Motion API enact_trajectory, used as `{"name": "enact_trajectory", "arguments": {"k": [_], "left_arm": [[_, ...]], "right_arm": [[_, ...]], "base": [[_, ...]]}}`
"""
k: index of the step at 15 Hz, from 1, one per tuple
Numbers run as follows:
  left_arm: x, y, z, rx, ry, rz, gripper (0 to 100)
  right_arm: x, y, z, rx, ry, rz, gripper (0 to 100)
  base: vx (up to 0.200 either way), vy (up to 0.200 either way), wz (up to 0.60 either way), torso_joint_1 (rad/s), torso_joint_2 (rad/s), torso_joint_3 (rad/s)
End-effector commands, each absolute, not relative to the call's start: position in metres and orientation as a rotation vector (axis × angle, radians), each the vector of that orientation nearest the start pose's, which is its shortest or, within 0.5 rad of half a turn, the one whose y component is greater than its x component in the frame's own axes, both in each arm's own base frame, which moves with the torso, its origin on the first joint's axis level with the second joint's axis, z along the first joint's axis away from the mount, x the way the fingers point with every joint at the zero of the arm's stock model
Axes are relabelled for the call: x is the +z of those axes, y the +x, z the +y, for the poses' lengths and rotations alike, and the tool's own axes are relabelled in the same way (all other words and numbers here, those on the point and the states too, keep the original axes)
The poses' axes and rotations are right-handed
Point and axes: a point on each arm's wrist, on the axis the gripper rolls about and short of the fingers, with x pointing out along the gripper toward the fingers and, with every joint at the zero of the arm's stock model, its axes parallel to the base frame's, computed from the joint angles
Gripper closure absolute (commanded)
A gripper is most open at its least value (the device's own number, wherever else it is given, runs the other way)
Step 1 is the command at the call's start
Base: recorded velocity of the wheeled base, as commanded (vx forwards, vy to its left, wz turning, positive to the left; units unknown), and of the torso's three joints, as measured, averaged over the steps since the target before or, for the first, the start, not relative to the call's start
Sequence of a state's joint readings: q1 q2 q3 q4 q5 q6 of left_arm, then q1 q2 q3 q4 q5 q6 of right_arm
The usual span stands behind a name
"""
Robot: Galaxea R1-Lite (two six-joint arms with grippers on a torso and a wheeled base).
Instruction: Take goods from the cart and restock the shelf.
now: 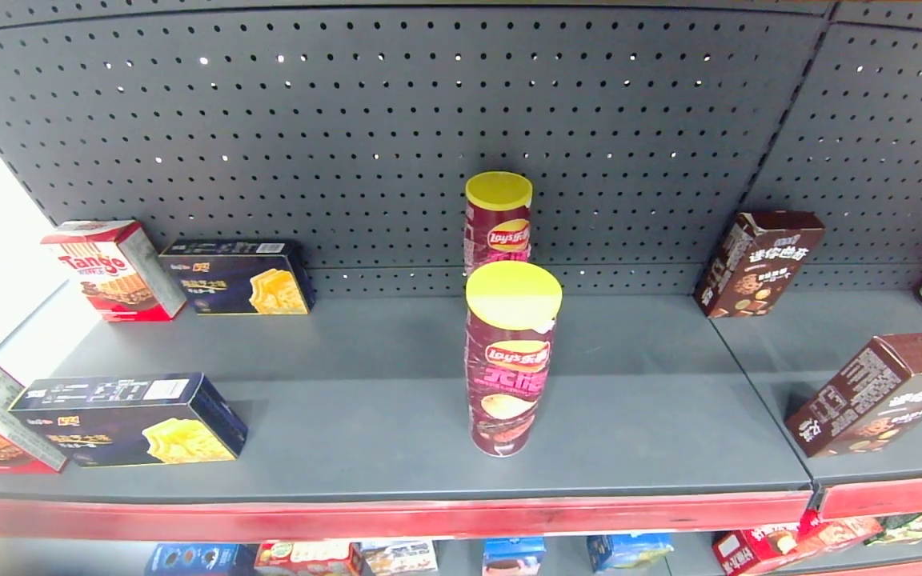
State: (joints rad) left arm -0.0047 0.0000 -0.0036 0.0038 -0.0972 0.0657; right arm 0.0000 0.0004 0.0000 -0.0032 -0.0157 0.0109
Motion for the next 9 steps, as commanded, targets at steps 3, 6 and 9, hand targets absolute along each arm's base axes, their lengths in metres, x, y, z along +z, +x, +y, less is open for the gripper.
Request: {"name": "enact_trajectory", "arguments": {"k": [3, 6, 9], "left_arm": [[0.0759, -0.0232, -0.0021, -0.103, 0.066, -0.002, 0], [0.0759, -0.0232, -0.0021, -0.103, 0.066, -0.002, 0], [0.0756, -0.023, -0.0022, -0.103, 0.067, -0.002, 0]], "right_arm": [[0.0758, -0.0228, -0.0003, -0.015, 0.011, -0.003, 0], [0.0755, -0.0228, -0.0003, -0.014, 0.003, 0.0, 0], [0.0756, -0.0228, -0.0005, -0.023, 0.005, -0.002, 0]], "base": [[0.0, 0.0, 0.0, 0.0, 0.0, 0.0], [0.0, 0.0, 0.0, 0.0, 0.0, 0.0], [0.0, 0.0, 0.0, 0.0, 0.0, 0.0]]}}
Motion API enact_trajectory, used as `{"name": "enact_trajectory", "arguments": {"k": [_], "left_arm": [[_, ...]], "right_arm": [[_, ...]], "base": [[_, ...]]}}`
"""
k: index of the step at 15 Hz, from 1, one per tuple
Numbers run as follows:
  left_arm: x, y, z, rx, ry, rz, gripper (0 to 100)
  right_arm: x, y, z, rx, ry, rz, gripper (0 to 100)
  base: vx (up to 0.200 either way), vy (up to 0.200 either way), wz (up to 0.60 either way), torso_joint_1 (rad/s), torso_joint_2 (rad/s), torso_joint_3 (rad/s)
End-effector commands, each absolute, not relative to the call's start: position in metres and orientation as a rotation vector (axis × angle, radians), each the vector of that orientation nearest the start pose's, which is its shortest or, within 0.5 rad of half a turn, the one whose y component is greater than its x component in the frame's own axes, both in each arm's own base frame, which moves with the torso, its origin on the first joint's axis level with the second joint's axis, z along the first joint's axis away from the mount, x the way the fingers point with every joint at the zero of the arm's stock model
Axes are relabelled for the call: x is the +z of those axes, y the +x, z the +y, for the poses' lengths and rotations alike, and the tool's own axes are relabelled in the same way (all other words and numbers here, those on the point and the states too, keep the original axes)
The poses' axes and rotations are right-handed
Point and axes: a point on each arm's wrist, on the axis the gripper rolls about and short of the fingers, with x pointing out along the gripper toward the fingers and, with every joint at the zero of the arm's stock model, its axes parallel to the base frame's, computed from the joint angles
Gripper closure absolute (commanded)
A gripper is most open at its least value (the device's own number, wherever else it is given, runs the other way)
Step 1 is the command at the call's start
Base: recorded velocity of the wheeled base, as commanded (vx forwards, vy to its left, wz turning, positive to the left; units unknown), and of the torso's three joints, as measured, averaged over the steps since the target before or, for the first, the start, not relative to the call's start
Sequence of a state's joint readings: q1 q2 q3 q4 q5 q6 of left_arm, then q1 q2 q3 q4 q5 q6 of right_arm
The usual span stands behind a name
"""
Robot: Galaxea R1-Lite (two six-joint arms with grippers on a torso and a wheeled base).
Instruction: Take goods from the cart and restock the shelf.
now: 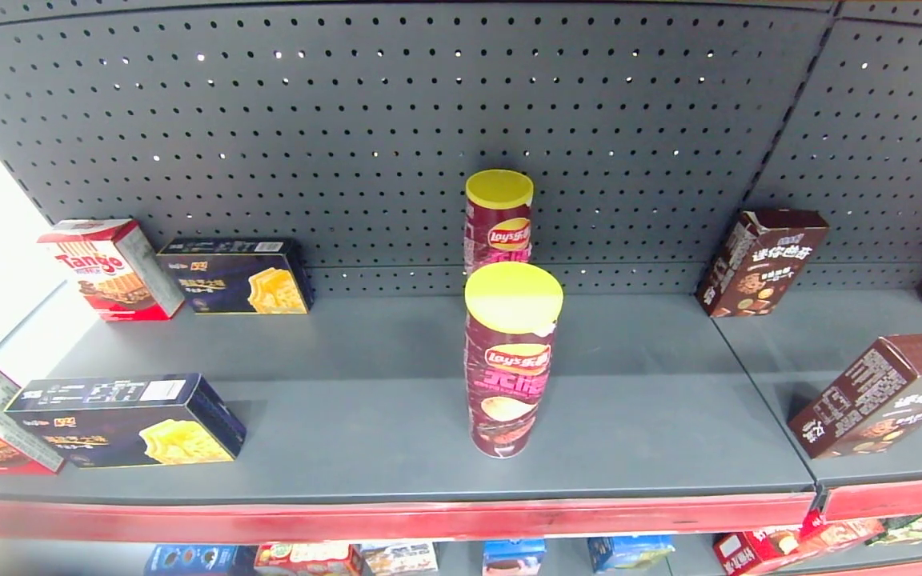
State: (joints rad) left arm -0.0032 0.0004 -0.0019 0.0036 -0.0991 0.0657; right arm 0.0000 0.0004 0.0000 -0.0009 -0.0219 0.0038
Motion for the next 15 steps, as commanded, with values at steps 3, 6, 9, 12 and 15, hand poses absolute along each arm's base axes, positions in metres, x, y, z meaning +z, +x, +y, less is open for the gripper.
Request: {"name": "enact_trajectory", "arguments": {"k": [3, 6, 9, 12, 15], "left_arm": [[0.0756, -0.023, -0.002, -0.097, 0.063, -0.002, 0], [0.0754, -0.023, -0.002, -0.097, 0.063, 0.0, 0], [0.0754, -0.023, -0.002, -0.097, 0.063, 0.0, 0], [0.0754, -0.023, -0.0021, -0.095, 0.063, 0.0, 0], [0.0754, -0.023, -0.002, -0.097, 0.063, 0.0, 0]], "right_arm": [[0.0758, -0.0228, -0.0004, -0.02, 0.005, -0.003, 0], [0.0758, -0.0228, -0.0004, -0.02, 0.003, -0.003, 0], [0.0756, -0.0228, -0.0004, -0.02, 0.003, -0.002, 0], [0.0758, -0.0228, -0.0004, -0.02, 0.003, -0.003, 0], [0.0756, -0.0228, -0.0004, -0.02, 0.003, -0.002, 0]], "base": [[0.0, 0.0, 0.0, 0.0, 0.0, 0.0], [0.0, 0.0, 0.0, 0.0, 0.0, 0.0], [0.0, 0.0, 0.0, 0.0, 0.0, 0.0], [0.0, 0.0, 0.0, 0.0, 0.0, 0.0], [0.0, 0.0, 0.0, 0.0, 0.0, 0.0]]}}
